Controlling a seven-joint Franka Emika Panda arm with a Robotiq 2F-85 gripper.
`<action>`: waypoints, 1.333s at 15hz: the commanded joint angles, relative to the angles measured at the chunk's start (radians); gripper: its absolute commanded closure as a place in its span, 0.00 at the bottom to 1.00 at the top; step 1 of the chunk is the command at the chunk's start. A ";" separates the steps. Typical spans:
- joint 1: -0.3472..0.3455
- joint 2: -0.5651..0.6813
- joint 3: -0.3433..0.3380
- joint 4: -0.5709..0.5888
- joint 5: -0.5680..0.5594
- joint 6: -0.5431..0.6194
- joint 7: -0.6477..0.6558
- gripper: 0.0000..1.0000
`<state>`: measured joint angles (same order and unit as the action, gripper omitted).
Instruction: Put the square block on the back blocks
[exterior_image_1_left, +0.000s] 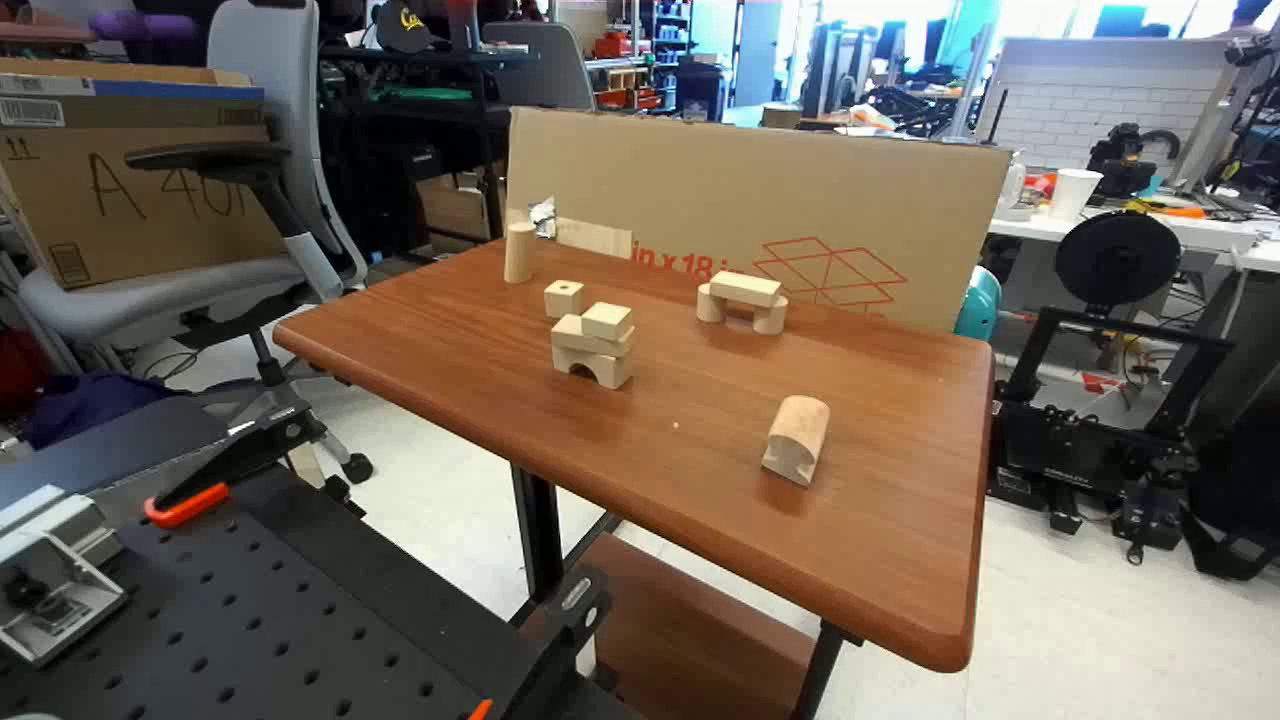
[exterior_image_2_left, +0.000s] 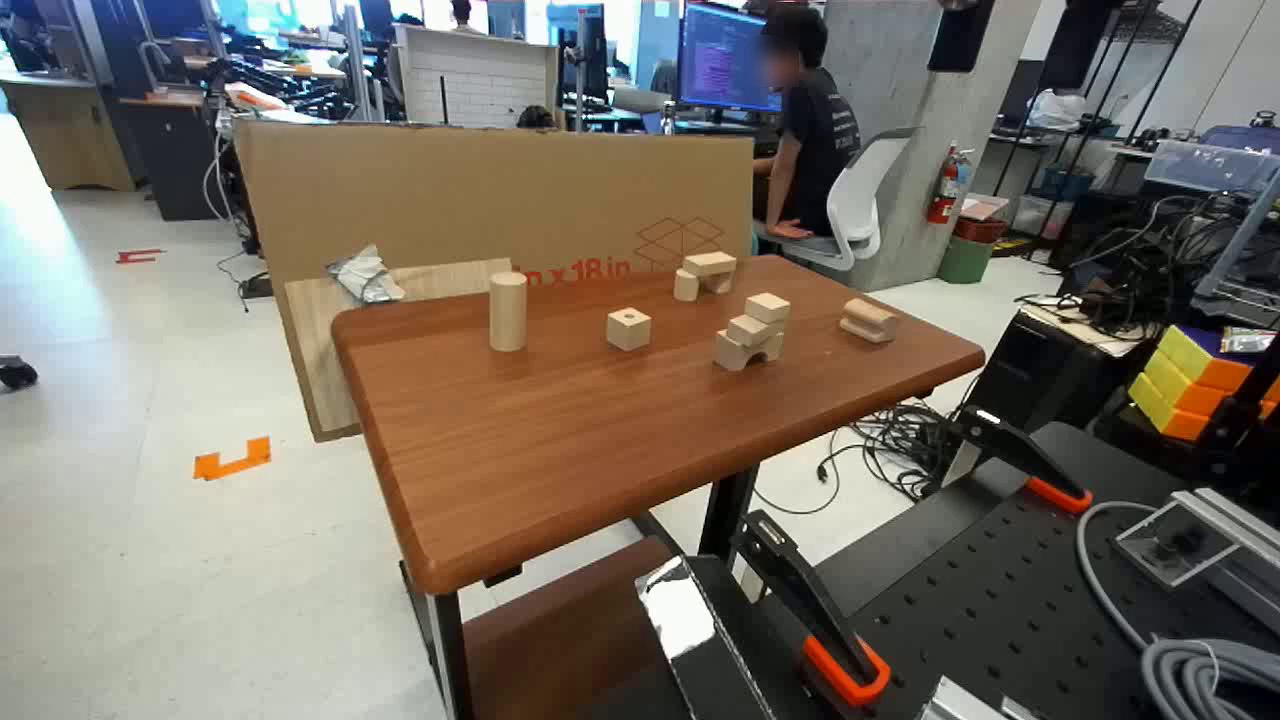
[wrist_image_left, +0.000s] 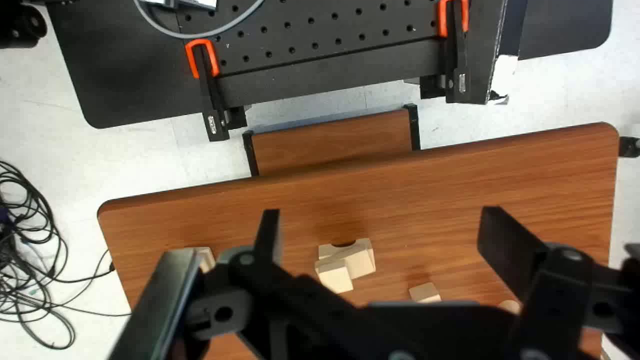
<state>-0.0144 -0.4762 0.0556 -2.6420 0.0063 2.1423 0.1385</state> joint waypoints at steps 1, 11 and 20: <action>0.003 0.000 -0.004 0.001 -0.002 -0.002 0.001 0.00; 0.003 0.000 -0.004 0.001 -0.002 -0.002 0.001 0.00; 0.026 0.267 0.038 0.164 0.003 0.216 0.081 0.00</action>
<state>-0.0095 -0.3217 0.0707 -2.5513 0.0072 2.2869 0.1868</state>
